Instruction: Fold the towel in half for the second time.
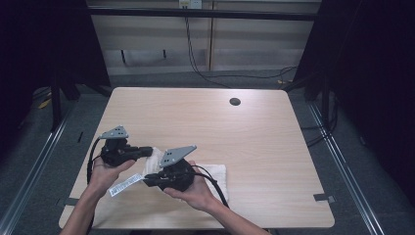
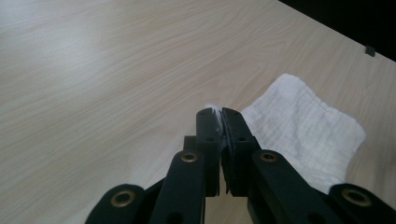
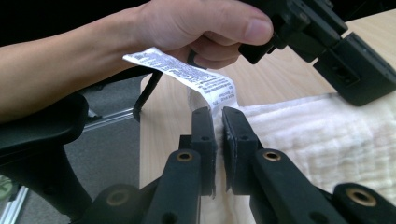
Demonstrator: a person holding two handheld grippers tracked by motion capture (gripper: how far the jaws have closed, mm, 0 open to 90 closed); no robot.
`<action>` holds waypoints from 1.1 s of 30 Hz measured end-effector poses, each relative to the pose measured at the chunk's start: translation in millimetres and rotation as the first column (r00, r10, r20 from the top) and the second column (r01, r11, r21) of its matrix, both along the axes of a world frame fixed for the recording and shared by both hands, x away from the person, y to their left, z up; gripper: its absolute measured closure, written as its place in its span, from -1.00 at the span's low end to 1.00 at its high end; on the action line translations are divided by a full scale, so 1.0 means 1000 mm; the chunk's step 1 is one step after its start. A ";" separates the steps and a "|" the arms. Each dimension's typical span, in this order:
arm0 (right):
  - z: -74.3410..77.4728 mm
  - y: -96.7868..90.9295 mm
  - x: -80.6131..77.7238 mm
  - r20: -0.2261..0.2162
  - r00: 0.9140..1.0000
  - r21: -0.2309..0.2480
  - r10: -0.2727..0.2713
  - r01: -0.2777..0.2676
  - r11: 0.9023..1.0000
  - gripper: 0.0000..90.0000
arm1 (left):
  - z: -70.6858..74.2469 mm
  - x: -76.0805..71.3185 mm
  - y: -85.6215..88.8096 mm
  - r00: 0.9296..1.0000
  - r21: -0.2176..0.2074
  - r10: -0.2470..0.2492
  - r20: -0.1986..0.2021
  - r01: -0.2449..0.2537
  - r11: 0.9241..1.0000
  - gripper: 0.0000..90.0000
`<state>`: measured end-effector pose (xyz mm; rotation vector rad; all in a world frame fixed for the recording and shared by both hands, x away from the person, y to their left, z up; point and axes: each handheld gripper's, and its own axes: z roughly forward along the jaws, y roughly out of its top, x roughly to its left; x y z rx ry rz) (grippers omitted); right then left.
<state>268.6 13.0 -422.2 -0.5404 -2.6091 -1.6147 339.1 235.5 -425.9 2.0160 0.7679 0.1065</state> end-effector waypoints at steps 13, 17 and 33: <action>0.006 -0.024 -0.005 0.028 0.999 -0.001 -0.019 0.019 1.000 0.87 | 0.004 0.004 -0.031 0.999 0.018 -0.052 -0.009 0.053 0.998 0.93; 0.008 -0.032 -0.005 0.031 0.999 -0.004 -0.036 0.036 0.999 0.87 | 0.006 0.006 -0.042 0.997 0.024 -0.073 -0.005 0.073 0.997 0.93; 0.006 -0.071 -0.014 0.029 0.994 -0.019 -0.102 0.102 0.995 0.87 | 0.001 0.012 -0.101 0.988 0.033 -0.152 -0.025 0.153 0.988 0.93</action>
